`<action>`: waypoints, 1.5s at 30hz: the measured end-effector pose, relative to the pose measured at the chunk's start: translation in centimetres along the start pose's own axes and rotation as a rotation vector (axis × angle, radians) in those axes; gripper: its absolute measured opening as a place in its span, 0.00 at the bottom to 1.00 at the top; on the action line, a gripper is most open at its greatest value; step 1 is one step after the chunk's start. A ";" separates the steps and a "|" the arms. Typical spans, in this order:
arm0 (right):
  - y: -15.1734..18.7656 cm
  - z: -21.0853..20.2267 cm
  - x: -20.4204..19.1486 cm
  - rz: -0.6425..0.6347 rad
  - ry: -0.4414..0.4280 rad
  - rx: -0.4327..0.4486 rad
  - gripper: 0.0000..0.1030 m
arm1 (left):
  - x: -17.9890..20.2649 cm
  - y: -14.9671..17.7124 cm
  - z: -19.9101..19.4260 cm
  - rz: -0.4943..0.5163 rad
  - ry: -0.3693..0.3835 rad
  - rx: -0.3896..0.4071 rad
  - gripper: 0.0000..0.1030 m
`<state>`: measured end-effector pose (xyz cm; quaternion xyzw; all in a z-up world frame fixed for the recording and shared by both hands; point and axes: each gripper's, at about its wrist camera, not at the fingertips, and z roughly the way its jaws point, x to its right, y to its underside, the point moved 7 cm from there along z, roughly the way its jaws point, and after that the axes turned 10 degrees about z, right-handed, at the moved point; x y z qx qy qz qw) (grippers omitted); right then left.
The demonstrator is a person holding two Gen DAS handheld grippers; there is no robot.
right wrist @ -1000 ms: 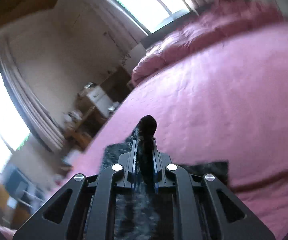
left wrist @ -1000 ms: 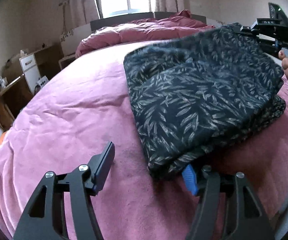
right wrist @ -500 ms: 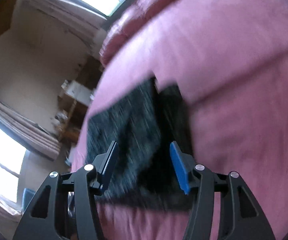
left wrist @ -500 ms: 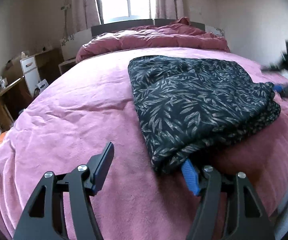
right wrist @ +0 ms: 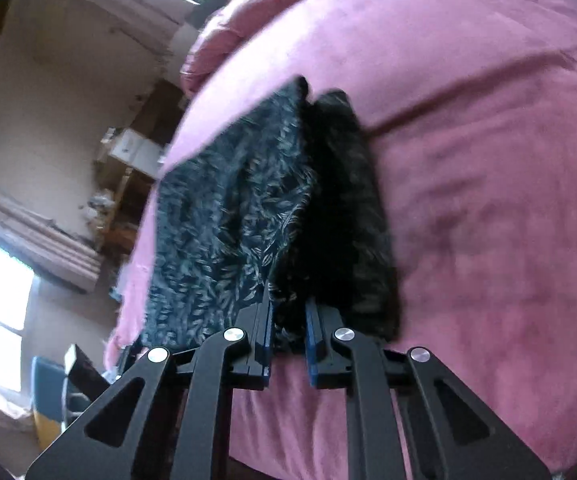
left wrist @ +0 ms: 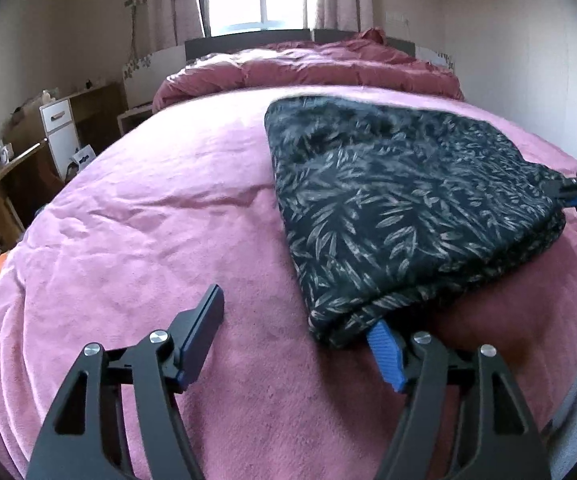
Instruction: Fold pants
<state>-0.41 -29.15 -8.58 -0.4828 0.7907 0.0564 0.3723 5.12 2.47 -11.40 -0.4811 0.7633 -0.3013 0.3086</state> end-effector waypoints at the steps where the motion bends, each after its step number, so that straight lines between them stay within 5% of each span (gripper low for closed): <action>1: -0.2 0.5 -0.1 -0.021 0.041 0.001 0.11 | 0.1 0.2 0.3 0.008 0.003 -0.018 0.67; 3: -1.1 1.4 -0.7 -0.056 0.090 0.004 0.12 | 0.3 0.3 0.1 0.023 0.009 -0.024 0.67; 7: -2.1 -0.9 -1.8 -0.116 0.116 0.140 0.29 | 0.2 0.7 -2.0 0.012 0.079 -0.019 0.67; 12: -3.7 -5.3 -3.3 -0.217 0.101 0.358 0.29 | -0.9 -2.2 -5.6 -0.043 0.118 0.122 0.74; 17: -3.8 -2.3 -5.5 -0.342 0.119 0.278 0.29 | 0.6 -7.3 -3.0 0.000 0.118 0.123 0.72; 19: -3.5 0.1 -5.7 -0.369 0.148 0.223 0.29 | 2.2 -8.4 -0.1 0.044 0.148 0.067 0.60; 21: -3.2 1.7 -4.8 -0.377 0.215 0.191 0.29 | 2.8 -8.1 2.2 0.051 0.160 0.005 0.48; 24: -3.5 2.7 -1.9 -0.346 0.344 0.164 0.30 | 2.7 -6.4 3.8 -0.023 0.187 -0.026 0.49; 29: -4.0 2.3 -0.7 -0.264 0.278 0.147 0.31 | 4.2 -4.5 1.9 0.081 0.106 0.020 0.49; 31: -4.0 1.3 -1.3 -0.290 0.263 0.184 0.31 | 3.8 -4.9 1.5 0.070 0.125 0.010 0.51; 33: -4.4 0.0 -2.4 -0.300 0.226 0.244 0.31 | 2.6 -6.1 1.1 0.025 0.129 0.004 0.69; 35: -4.8 -1.2 -3.2 -0.313 0.186 0.288 0.32 | 1.7 -8.2 0.7 -0.013 0.155 0.023 0.75; 45: -9.1 1.6 -6.7 -0.475 0.204 0.262 0.32 | 2.7 -15.9 7.0 0.096 0.184 -0.074 0.78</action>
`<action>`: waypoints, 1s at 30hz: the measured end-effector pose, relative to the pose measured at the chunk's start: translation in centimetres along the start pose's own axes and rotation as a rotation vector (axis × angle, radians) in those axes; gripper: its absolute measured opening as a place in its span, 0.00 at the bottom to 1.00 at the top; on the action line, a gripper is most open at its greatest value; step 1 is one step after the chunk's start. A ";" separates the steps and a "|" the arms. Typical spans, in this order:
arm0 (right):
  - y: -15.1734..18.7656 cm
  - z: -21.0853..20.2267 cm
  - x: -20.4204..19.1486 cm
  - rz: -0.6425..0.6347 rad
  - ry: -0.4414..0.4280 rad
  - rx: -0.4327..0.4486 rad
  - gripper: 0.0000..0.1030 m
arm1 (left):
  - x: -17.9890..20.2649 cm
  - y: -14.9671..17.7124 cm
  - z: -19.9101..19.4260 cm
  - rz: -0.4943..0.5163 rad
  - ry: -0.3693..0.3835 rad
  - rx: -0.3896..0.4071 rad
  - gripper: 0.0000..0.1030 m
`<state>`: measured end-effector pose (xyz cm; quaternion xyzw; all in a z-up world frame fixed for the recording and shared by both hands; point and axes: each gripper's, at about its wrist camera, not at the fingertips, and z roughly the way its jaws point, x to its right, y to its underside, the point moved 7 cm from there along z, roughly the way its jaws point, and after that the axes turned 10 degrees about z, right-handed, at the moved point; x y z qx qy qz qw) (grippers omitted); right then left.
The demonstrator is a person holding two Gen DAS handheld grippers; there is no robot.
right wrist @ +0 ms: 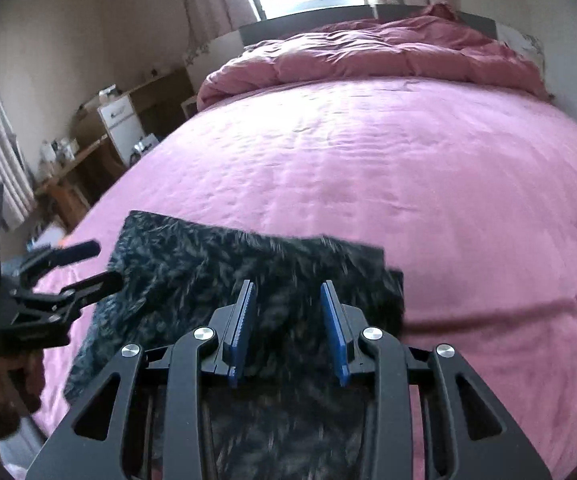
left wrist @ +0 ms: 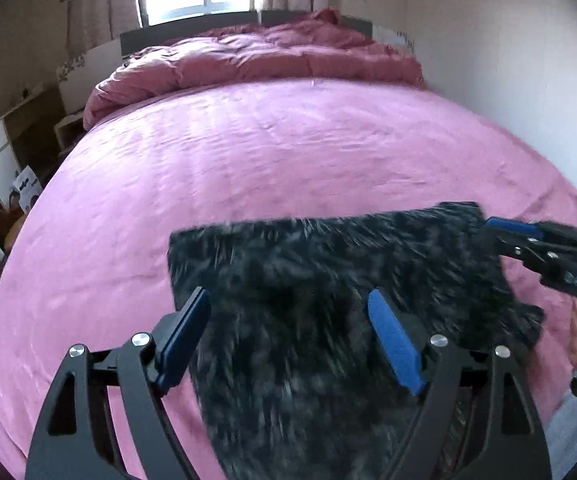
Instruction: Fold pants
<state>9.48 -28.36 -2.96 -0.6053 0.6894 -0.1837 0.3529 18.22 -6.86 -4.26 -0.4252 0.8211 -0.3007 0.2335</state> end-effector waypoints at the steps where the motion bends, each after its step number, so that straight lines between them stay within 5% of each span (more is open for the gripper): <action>1: -0.5 0.5 -0.1 -0.025 0.014 -0.004 0.32 | 0.0 -0.4 0.6 0.012 -0.008 -0.011 0.78; 7: -0.5 5.4 0.0 -0.071 0.090 -0.072 0.32 | -1.8 -0.7 6.0 -0.004 -0.065 -0.082 0.80; 14: -1.0 8.1 0.9 -0.045 0.073 -0.081 0.32 | -2.8 0.1 7.7 -0.016 -0.051 -0.023 0.83; 28: -0.4 4.5 -0.5 -0.074 0.074 0.026 0.34 | -3.0 1.2 4.9 -0.064 -0.068 -0.011 0.86; 30: -0.1 3.5 -0.6 -0.062 0.080 0.029 0.47 | -3.0 1.5 4.4 -0.079 -0.072 -0.013 0.87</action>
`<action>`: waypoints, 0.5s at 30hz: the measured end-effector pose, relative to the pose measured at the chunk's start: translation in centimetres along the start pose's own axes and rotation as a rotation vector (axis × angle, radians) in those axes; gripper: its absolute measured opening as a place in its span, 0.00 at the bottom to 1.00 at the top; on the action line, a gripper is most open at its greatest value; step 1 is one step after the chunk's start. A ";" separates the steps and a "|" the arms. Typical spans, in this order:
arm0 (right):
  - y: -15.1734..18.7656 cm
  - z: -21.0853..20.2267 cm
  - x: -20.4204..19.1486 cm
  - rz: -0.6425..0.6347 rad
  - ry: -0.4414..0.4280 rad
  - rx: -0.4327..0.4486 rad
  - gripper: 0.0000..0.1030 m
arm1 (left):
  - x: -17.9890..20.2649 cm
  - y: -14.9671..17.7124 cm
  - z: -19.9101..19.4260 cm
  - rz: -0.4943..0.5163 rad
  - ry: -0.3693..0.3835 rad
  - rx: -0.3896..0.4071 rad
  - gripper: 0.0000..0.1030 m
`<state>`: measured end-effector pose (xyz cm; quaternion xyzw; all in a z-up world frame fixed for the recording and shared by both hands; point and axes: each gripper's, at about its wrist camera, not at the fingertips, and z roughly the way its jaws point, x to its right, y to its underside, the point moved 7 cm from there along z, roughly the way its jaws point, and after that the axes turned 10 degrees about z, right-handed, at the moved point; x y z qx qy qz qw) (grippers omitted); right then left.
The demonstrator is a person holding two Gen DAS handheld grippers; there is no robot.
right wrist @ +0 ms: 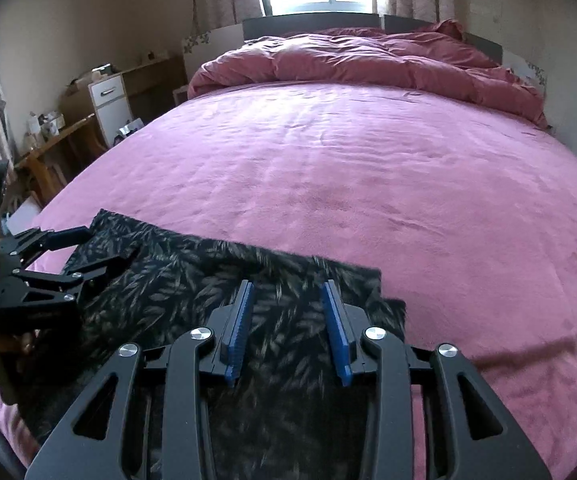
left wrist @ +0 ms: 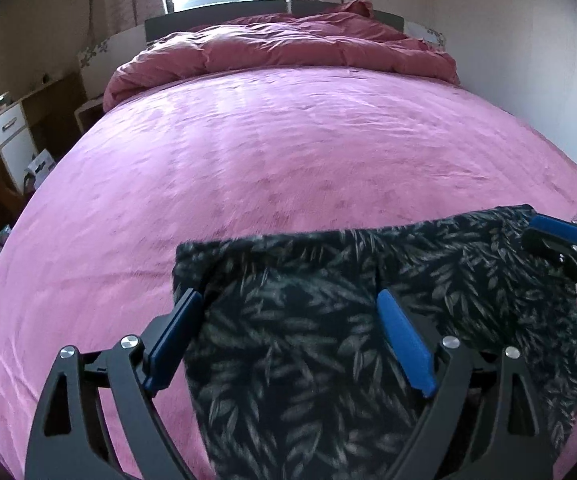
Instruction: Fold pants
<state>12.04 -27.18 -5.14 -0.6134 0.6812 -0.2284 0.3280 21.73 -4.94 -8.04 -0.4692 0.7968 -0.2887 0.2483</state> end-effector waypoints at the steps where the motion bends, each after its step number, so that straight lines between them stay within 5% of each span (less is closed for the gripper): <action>1: 0.2 -0.3 0.0 0.007 -0.002 0.001 0.52 | 0.0 0.3 -0.4 -0.009 -0.003 -0.002 0.87; 10: 3.0 -2.1 1.6 0.117 0.059 -0.056 0.52 | 0.4 3.6 -2.9 -0.061 -0.002 -0.008 0.89; 15: 5.3 -2.1 2.0 0.125 0.103 -0.112 0.63 | 0.6 5.8 -4.0 -0.099 0.024 -0.013 0.90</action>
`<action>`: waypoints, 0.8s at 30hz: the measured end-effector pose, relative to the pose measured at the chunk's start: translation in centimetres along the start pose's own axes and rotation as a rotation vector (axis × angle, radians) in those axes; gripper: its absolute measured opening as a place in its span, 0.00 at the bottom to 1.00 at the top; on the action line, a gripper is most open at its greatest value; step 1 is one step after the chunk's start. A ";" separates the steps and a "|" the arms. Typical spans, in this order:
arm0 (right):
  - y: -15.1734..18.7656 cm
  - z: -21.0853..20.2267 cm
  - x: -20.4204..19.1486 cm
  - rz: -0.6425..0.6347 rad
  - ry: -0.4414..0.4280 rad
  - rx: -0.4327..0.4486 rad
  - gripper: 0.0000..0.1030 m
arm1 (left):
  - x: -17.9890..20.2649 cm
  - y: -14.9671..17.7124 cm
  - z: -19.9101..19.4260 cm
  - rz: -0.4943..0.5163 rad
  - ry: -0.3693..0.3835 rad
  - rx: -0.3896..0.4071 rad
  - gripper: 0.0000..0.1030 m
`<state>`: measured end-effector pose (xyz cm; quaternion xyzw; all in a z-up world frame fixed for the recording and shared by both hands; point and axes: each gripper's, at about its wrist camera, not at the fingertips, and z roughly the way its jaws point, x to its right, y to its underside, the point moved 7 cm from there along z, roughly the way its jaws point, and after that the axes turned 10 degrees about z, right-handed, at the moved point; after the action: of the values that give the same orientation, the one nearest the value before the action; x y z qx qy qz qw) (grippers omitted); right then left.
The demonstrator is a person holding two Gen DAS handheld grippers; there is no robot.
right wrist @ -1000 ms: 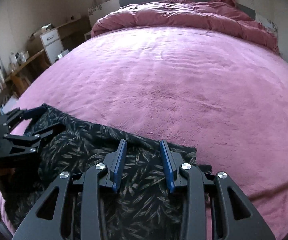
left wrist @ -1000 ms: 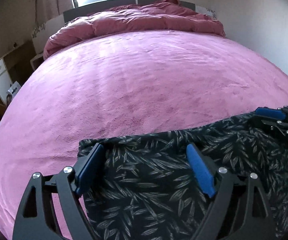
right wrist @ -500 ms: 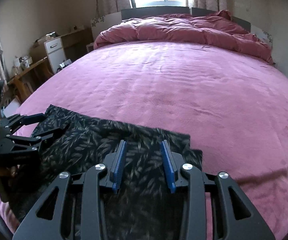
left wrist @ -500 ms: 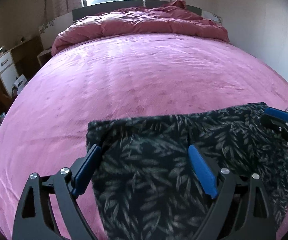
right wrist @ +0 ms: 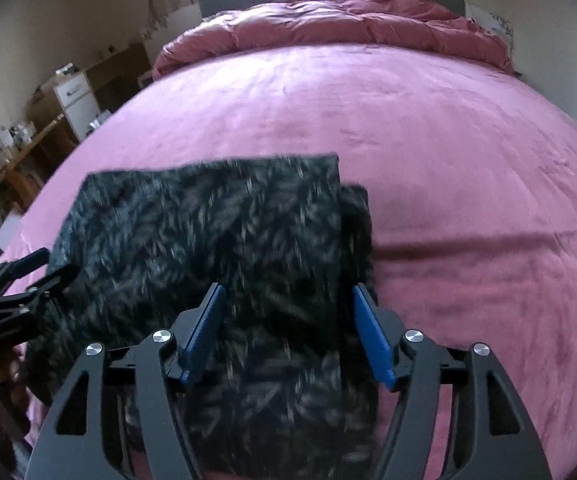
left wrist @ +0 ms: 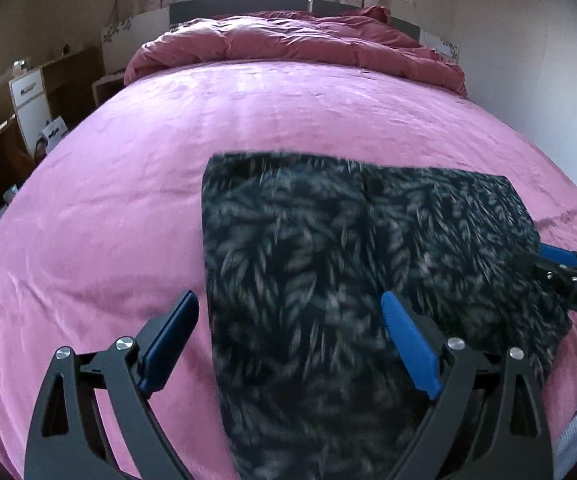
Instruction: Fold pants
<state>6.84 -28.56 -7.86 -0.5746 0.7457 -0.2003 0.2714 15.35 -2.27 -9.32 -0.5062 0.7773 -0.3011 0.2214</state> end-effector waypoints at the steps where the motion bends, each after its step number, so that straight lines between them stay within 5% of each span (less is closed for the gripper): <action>1: 0.5 -0.1 0.0 -0.008 0.012 -0.003 0.64 | 0.0 0.5 -0.2 -0.008 0.010 -0.002 0.90; 13: 2.3 -1.4 2.5 0.104 -0.007 -0.037 0.78 | 0.0 7.5 -3.4 -0.127 0.185 0.016 0.93; 21: 2.8 -0.8 4.7 0.265 -0.151 -0.141 0.79 | -1.8 6.8 -2.8 -0.280 0.391 0.026 0.97; 24: 2.6 -0.3 4.4 0.259 -0.161 -0.156 0.79 | -1.4 5.9 -2.0 -0.247 0.429 0.006 0.96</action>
<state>3.79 -32.16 -9.98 -0.5072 0.8027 -0.0583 0.3082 10.74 1.27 -11.95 -0.5211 0.7377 -0.4289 0.0144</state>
